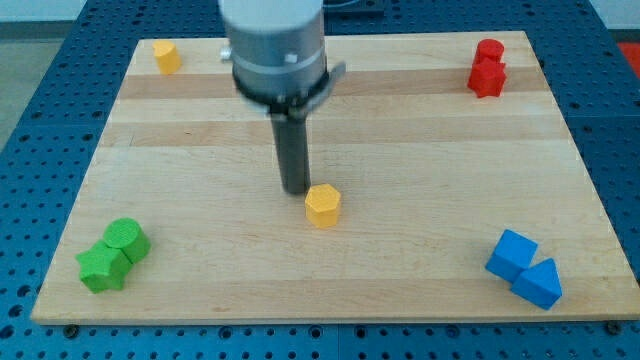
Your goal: Move the yellow hexagon upwards
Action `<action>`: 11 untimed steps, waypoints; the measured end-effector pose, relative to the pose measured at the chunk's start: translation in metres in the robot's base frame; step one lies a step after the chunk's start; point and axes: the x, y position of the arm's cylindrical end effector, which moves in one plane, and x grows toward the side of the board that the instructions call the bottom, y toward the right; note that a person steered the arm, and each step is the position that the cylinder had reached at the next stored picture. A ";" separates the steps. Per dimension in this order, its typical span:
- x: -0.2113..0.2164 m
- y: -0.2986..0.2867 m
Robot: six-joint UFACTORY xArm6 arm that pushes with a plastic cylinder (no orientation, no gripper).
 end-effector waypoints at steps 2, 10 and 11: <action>-0.062 -0.003; 0.050 0.045; 0.012 0.043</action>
